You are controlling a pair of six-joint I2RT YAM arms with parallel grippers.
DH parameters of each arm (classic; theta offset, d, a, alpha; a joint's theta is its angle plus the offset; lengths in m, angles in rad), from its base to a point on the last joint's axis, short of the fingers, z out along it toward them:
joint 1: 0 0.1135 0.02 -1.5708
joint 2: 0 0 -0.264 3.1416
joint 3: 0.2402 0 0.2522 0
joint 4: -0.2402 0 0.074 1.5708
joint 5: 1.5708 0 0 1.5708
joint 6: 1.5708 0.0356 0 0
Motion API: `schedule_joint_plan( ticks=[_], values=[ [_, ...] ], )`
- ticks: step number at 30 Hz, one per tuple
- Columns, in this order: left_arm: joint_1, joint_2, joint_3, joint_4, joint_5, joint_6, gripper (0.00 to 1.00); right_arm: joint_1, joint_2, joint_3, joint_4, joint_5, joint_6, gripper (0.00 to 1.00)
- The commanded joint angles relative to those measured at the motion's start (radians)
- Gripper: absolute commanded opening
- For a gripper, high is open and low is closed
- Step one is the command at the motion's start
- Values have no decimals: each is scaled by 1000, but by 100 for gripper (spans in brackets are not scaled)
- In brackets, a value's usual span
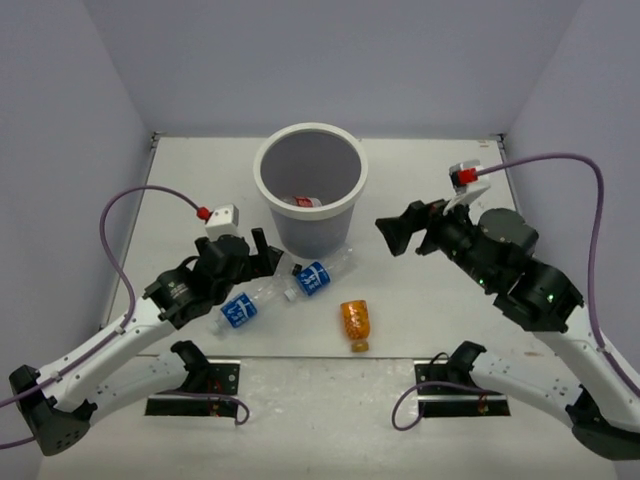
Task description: Put the plastic bottles in the bin
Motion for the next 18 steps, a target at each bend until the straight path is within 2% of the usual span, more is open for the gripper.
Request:
schedule_joint_plan(
  ticks=[1, 5, 9, 13, 18],
  values=[
    [5, -11, 10, -7, -11, -1, 100, 8, 28, -230, 10, -181, 99, 99],
    [6, -9, -5, -4, -1, -5, 100, 32, 119, -356, 89, -238, 149, 99],
    [6, 0, -15, -2, -1, -7, 100, 119, 253, -410, 164, -233, 162, 99],
    [6, 9, -15, -12, 13, -4, 100, 205, 417, -412, 151, -146, 183, 99],
    [6, 7, -24, -12, 17, -4, 100, 250, 602, -379, 84, -9, 276, 99]
  ],
)
